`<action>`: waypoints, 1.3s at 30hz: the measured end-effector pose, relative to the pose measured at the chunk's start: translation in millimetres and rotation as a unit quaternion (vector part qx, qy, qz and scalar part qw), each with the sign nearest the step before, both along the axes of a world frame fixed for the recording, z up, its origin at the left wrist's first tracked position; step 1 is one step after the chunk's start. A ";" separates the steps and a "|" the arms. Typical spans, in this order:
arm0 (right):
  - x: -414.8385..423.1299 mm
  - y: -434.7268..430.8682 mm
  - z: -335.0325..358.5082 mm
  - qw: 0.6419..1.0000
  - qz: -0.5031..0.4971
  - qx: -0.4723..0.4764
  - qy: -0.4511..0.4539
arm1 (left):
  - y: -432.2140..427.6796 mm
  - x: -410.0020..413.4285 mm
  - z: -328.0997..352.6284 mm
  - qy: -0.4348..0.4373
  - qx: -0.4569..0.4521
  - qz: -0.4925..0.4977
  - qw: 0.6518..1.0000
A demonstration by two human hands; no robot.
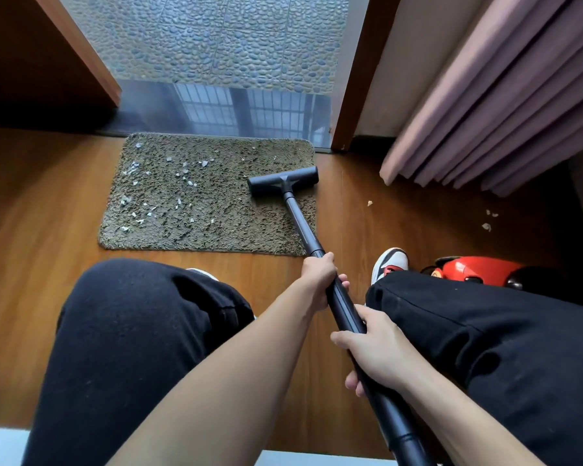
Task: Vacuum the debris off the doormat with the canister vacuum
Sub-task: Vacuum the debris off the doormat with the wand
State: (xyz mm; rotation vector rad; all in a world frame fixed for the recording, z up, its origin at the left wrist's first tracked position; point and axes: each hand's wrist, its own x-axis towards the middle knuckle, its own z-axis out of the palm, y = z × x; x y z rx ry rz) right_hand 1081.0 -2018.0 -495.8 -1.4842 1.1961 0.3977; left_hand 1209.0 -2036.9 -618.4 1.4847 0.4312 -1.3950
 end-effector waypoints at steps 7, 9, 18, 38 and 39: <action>31.2 -17.6 -10.4 1.000 0.002 -0.001 0.001 | -17.2 32.1 -5.1 -0.021 0.001 0.002 1.000; 36.5 -18.4 -13.8 1.000 0.006 -0.001 0.004 | -18.3 38.1 -7.2 -0.022 0.003 0.002 1.000; 20.0 -7.5 -12.2 0.999 0.024 0.024 -0.007 | -5.9 22.6 -4.1 -0.016 0.005 0.009 1.000; 1.2 62.4 -16.6 0.992 0.020 0.108 -0.063 | 99.7 10.4 5.3 -0.034 0.041 0.107 0.993; 5.4 62.8 -18.1 0.992 0.025 0.103 -0.065 | 100.3 14.8 5.4 -0.032 0.040 0.112 0.992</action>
